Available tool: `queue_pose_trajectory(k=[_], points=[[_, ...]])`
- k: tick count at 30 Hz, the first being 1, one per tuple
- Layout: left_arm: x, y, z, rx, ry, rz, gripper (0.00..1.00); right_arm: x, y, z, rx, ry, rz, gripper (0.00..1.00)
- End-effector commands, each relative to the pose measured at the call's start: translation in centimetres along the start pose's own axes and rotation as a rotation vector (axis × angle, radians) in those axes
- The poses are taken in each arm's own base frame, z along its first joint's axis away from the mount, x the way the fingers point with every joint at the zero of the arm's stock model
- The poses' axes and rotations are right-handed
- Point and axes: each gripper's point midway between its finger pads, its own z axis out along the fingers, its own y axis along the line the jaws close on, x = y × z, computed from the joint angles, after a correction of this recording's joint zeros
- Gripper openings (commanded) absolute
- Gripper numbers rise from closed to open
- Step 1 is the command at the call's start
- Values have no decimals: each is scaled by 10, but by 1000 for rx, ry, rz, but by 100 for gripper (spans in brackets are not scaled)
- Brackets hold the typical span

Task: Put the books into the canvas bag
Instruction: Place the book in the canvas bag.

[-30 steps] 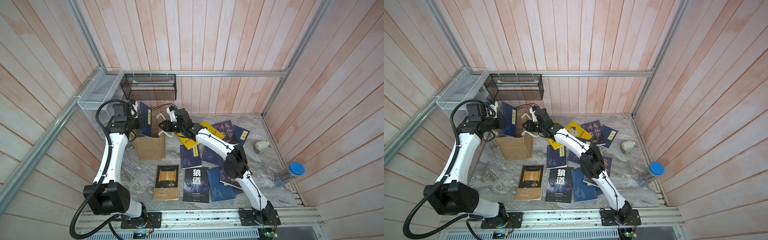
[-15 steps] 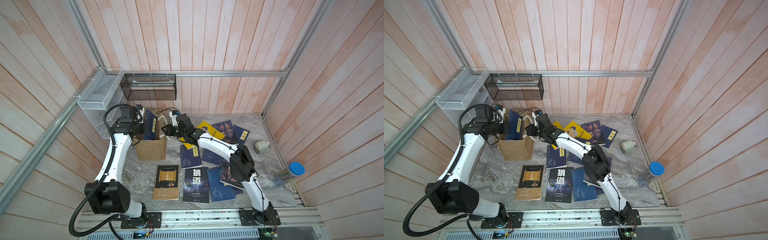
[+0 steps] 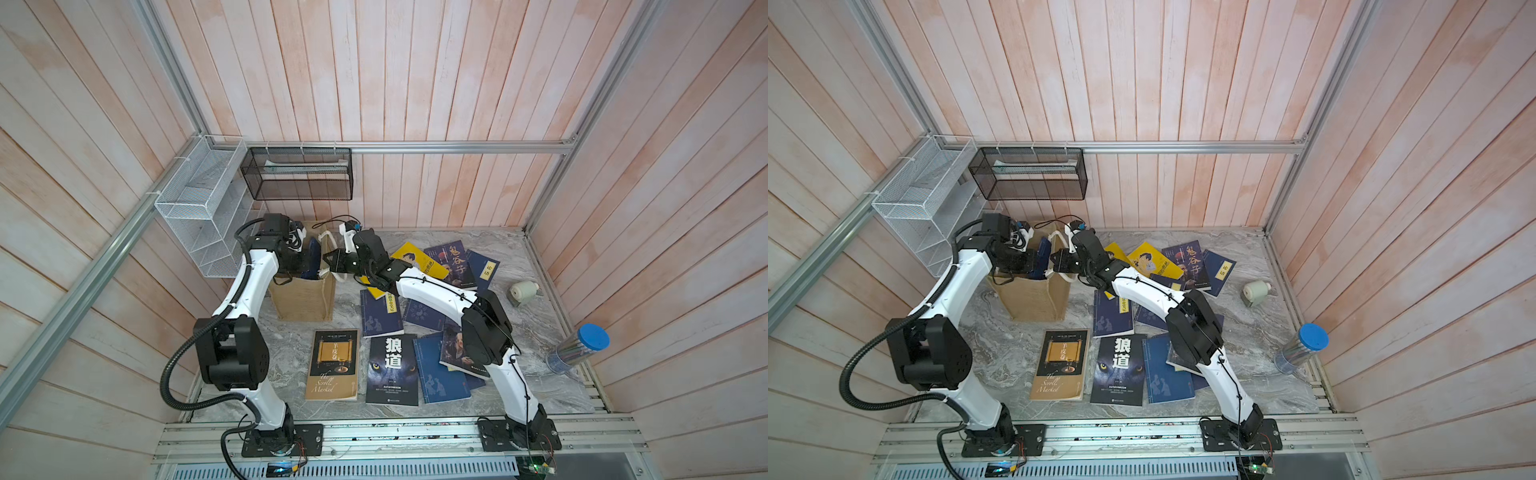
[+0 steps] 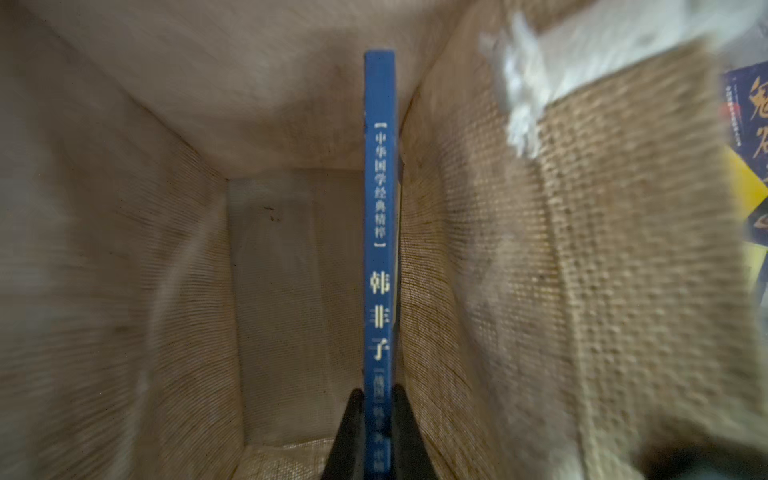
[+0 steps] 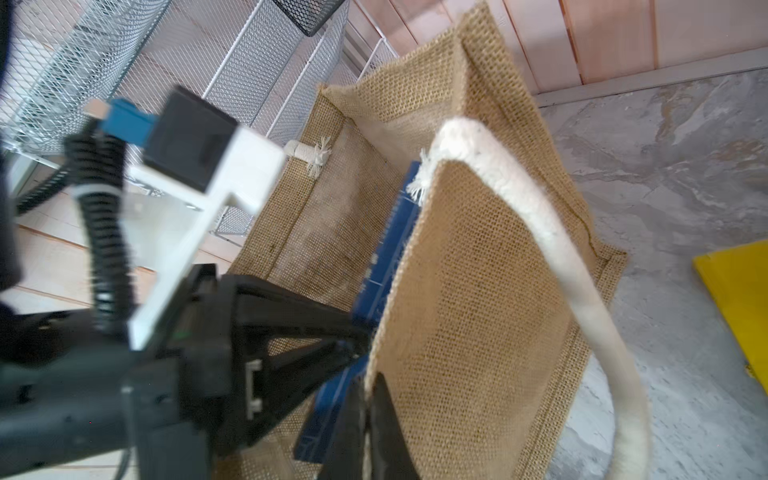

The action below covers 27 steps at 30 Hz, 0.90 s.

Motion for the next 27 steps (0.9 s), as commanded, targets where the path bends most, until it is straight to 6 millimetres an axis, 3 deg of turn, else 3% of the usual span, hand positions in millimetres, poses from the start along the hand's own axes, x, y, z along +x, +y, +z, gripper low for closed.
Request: queue_pose_trajectory(k=[1,9,19,22,27], points=[[-3,-20,6,108,11,-11,0,-18,25,-3,-63,-36,-32,0],[12,-20,56,175,101,-47,0,-21,23,-3,-31,-32,-92,0],[19,-2,84,111,118,-72,2,-12,12,0,-19,-21,-91,0],[16,4,84,79,99,-73,7,-12,12,1,-22,-20,-93,0],[3,19,72,-2,36,-72,32,-12,9,0,-12,-21,-96,0]])
